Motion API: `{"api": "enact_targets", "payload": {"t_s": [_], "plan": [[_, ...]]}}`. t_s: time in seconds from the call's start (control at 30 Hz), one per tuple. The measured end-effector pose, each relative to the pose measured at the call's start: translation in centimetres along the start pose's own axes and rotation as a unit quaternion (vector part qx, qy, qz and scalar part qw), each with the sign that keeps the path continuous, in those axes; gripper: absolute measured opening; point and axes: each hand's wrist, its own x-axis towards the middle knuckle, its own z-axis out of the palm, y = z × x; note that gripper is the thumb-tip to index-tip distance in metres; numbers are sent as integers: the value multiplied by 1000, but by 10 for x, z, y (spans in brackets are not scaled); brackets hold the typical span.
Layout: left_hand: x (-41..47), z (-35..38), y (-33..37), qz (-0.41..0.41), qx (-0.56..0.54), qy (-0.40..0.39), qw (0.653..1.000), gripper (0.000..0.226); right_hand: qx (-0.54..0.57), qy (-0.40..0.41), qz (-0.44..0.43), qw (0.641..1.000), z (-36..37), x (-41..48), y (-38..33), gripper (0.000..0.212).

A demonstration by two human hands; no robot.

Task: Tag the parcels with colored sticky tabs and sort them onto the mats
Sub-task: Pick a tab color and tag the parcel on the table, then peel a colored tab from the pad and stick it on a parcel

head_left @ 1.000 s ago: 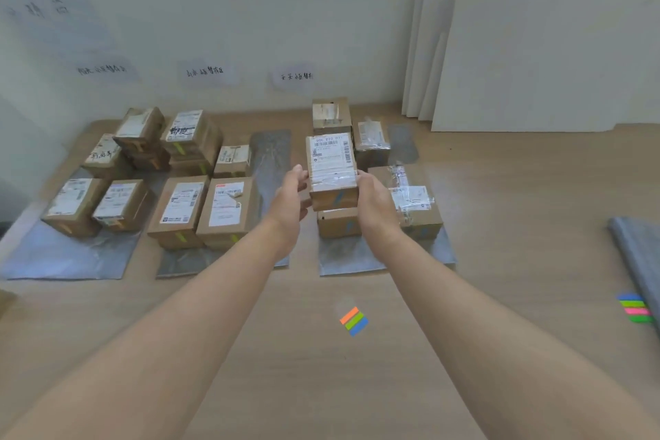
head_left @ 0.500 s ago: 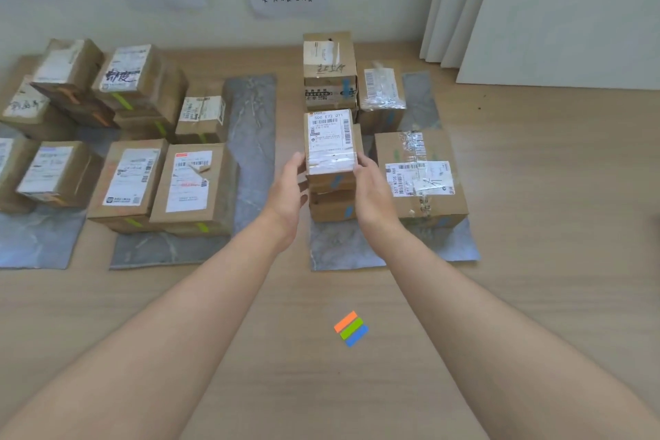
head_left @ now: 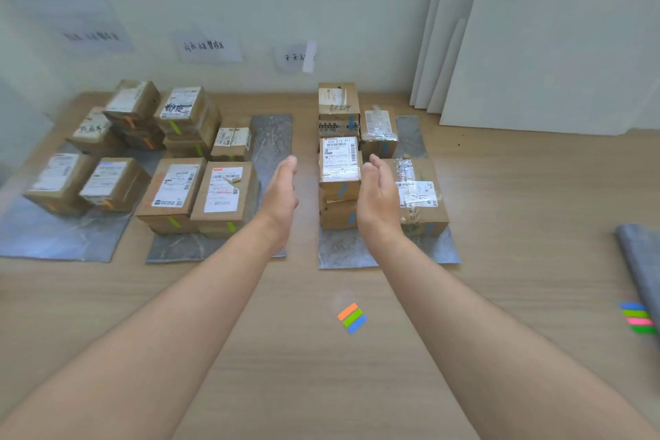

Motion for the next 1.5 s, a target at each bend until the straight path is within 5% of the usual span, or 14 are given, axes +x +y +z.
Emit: {"api": "enact_targets", "payload": {"t_s": [0.5, 0.6, 0.77, 1.07, 1.5], "plan": [[-205, -186, 63, 98, -26, 4, 995, 65, -2, -49, -128, 991, 72, -245, -109, 41], [-243, -243, 70, 117, -13, -19, 993, 47, -7, -39, -130, 991, 110, -302, -115, 35], [-292, -329, 75, 116, 27, -36, 992, 71, 12, -31, -132, 991, 164, -379, -129, 28], [-315, -400, 78, 135, 23, -43, 990, 58, 14, -38, -133, 990, 208, -425, -140, 30], [-310, -513, 30, 88, -10, 83, 993, 49, -24, -157, -117, 980, 312, -436, -91, 31]]}}
